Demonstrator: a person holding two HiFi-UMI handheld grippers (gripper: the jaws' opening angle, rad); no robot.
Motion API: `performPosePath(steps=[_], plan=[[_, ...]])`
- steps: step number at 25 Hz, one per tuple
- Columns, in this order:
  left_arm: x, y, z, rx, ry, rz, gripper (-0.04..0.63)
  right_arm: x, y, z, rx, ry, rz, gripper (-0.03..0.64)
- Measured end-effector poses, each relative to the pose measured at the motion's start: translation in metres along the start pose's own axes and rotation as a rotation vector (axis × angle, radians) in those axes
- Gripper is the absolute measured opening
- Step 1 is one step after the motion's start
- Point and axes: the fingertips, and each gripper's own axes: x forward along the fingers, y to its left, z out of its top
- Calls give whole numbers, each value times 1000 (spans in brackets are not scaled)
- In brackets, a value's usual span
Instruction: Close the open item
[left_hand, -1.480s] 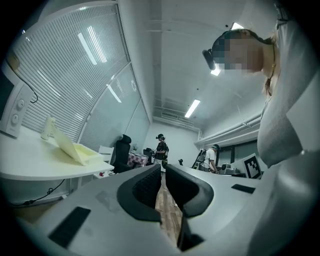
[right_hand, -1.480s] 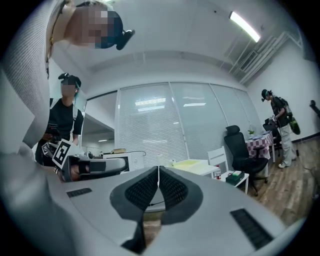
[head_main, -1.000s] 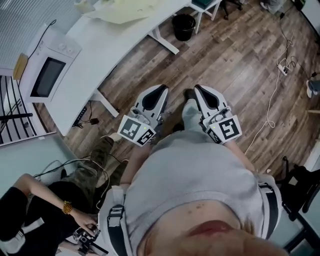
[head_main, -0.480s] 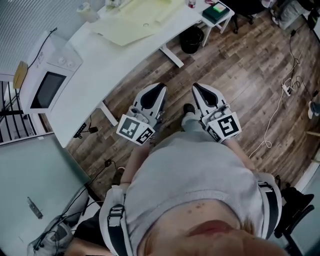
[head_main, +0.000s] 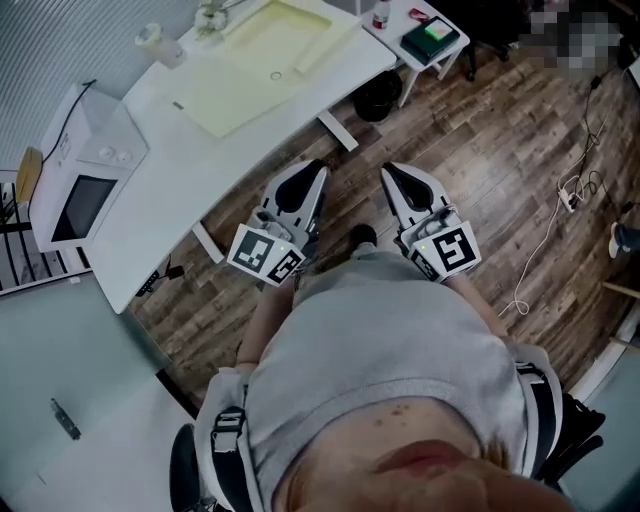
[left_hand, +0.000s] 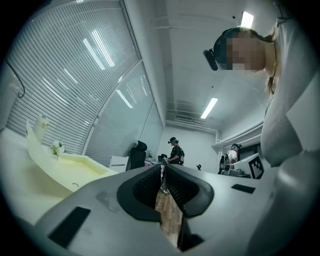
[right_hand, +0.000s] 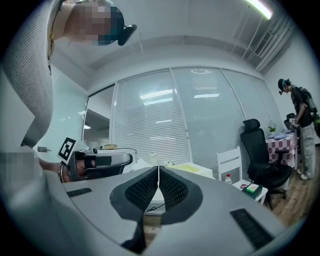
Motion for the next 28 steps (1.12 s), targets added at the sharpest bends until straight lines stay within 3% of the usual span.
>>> performPosePath(steps=[8, 28], plan=[[24, 14, -4, 4, 1, 45, 35, 17, -29, -5, 19, 11, 32, 64], [21, 32, -2, 16, 9, 113, 35, 32, -30, -4, 38, 10, 85, 64]])
